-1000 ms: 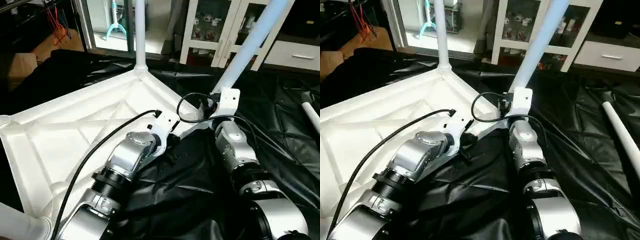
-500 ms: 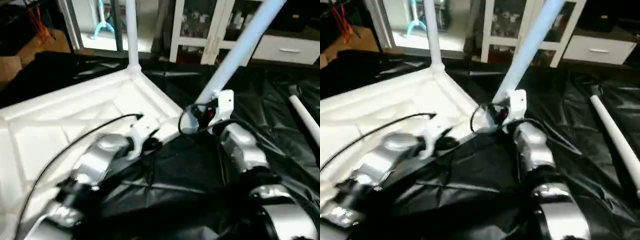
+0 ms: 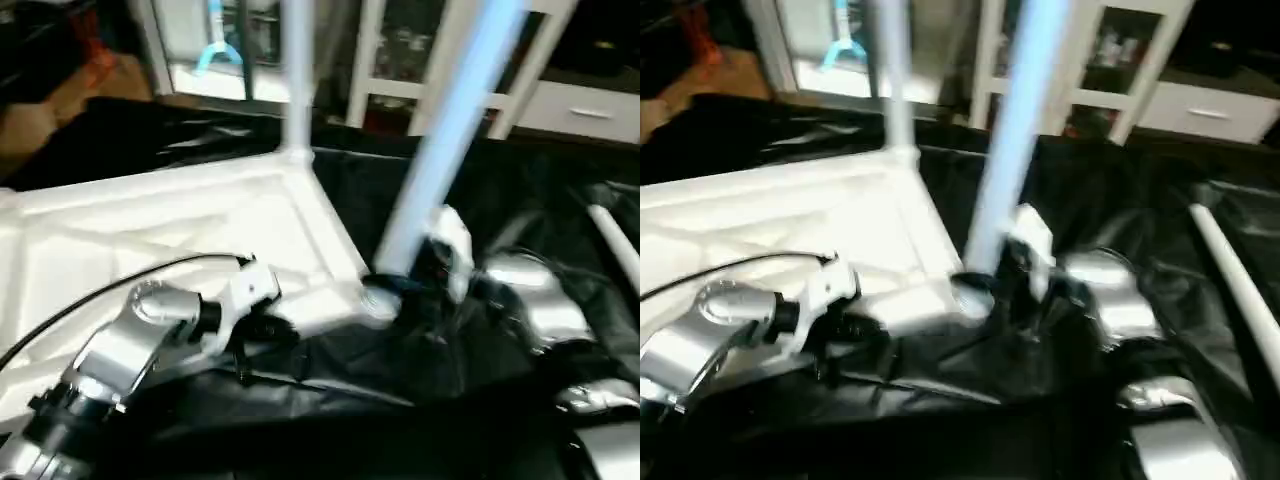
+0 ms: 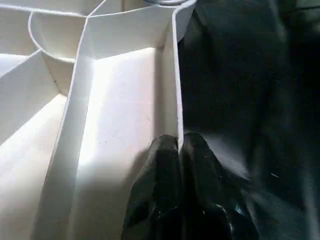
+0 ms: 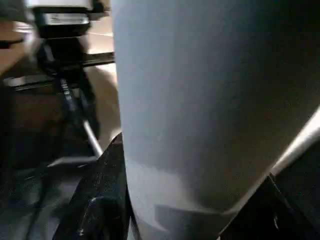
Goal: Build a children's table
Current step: Insert table leg to table base
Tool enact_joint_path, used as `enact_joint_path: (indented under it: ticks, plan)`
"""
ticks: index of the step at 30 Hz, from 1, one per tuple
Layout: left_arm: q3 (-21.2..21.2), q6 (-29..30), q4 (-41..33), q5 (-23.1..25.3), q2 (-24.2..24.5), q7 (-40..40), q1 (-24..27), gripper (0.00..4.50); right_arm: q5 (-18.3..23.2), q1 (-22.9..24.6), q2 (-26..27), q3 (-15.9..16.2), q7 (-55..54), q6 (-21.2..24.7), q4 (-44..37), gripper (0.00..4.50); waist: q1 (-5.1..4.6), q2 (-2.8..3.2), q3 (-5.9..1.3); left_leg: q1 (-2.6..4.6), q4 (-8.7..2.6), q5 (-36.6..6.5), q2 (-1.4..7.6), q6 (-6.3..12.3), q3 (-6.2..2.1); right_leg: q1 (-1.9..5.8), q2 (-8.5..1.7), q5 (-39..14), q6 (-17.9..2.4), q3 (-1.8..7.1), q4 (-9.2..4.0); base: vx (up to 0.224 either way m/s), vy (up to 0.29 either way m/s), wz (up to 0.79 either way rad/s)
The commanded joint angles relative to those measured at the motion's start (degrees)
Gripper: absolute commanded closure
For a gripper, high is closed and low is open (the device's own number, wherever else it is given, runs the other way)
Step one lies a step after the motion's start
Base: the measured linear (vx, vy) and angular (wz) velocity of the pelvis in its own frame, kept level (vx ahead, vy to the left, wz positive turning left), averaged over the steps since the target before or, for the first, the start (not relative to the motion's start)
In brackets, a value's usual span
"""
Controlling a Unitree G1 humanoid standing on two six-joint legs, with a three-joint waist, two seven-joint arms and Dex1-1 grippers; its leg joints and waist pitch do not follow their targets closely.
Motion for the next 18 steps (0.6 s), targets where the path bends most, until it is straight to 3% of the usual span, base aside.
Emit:
enact_joint_path:
  ticks: [1,4,7,8,11,12,13,14,15,18]
  plan:
    - [-1.75,-1.36,-6.43,-5.09,0.3,-8.96,-0.02,4.5,-8.31,8.59,-4.4,6.48,2.27,2.89,6.54,2.65,0.19,1.21,-1.26,1.09,-3.1,0.41,3.38,5.99,-0.93,1.84,-4.83,16.09,-16.96,2.78,-2.11,0.0,0.0,0.0]
    - [-1.99,-1.4,-6.7,-5.25,0.41,-8.93,0.09,4.5,-8.14,10.06,-4.65,6.75,2.49,1.66,5.36,2.65,0.8,1.15,-1.41,1.07,-3.01,0.95,3.24,5.31,-0.87,1.91,-4.89,16.56,-16.31,2.79,-2.04,0.0,0.0,0.0]
    - [-2.48,-1.56,-6.45,-5.2,0.18,-8.86,0.1,4.5,-7.52,11.17,-3.96,6.37,2.41,1.73,4.1,2.65,0.78,1.15,-1.51,1.01,-3.04,-0.06,3.15,4.41,-0.94,1.89,-4.88,15.35,-16.06,2.72,-2.14,0.0,0.0,0.0]
    - [-2.71,-1.75,-5.96,-4.88,-0.22,-8.55,-0.17,4.5,-7.48,11.45,-3.4,6.31,1.91,1.43,3.86,2.65,0.83,1.44,-1.62,1.06,-3.05,-0.3,3.1,4.08,-1.01,1.92,-4.86,15.22,-15.99,2.69,-2.11,0.0,0.0,0.0]
    - [-3.12,-2.27,-5.03,-4.23,-0.73,-7.83,-0.83,4.5,-7.59,11.77,-2.53,6.43,0.47,0.58,3.64,2.65,0.77,1.24,-1.64,1.03,-3.1,-0.59,3.08,3.56,-1.06,1.94,-4.83,15.17,-15.85,2.67,-2.17,0.0,0.0,0.0]
    - [-3.29,-2.62,-4.55,-3.86,-0.79,-7.53,-1.15,4.5,-7.82,11.86,-1.93,6.36,-0.92,-0.1,3.69,2.65,0.77,1.55,-1.76,1.08,-3.12,-1.36,3.02,3.07,-1.13,1.97,-4.89,14.59,-15.83,2.67,-2.2,0.0,0.0,0.0]
    - [-3.37,-2.75,-4.22,-3.5,-0.79,-7.21,-1.36,4.5,-7.91,11.84,-1.55,6.2,-1.88,-0.33,3.74,2.65,0.68,1.38,-1.75,1.1,-3.15,-1.62,3.02,2.95,-1.09,1.95,-4.87,14.49,-15.79,2.66,-2.3,0.0,0.0,0.0]
    - [-3.42,-2.55,-3.89,-3.12,-0.8,-6.72,-1.57,4.5,-7.89,11.82,-1.3,6.04,-2.48,-0.42,3.74,2.65,0.58,1.29,-1.69,1.02,-3.24,-2.3,2.99,2.64,-1.13,1.99,-4.88,13.86,-15.87,2.68,-2.35,0.0,0.0,0.0]
    - [-3.58,-1.73,-3.4,-2.52,-0.81,-5.83,-1.88,4.5,-7.85,11.77,-1.04,5.89,-3.32,-0.55,3.73,2.65,0.61,1.57,-1.74,1.06,-3.27,-2.74,2.99,2.41,-1.21,2.0,-4.89,13.39,-15.89,2.65,-2.36,0.0,0.0,0.0]
    - [-3.45,0.12,-1.13,-0.37,-1.99,-1.69,-2.91,4.5,-7.98,11.4,-0.54,5.45,-5.4,-0.79,4.18,2.65,0.4,1.4,-1.55,1.02,-3.49,-5.59,2.96,1.45,-1.23,2.0,-4.96,9.68,-15.73,2.7,-2.72,0.0,0.0,0.0]
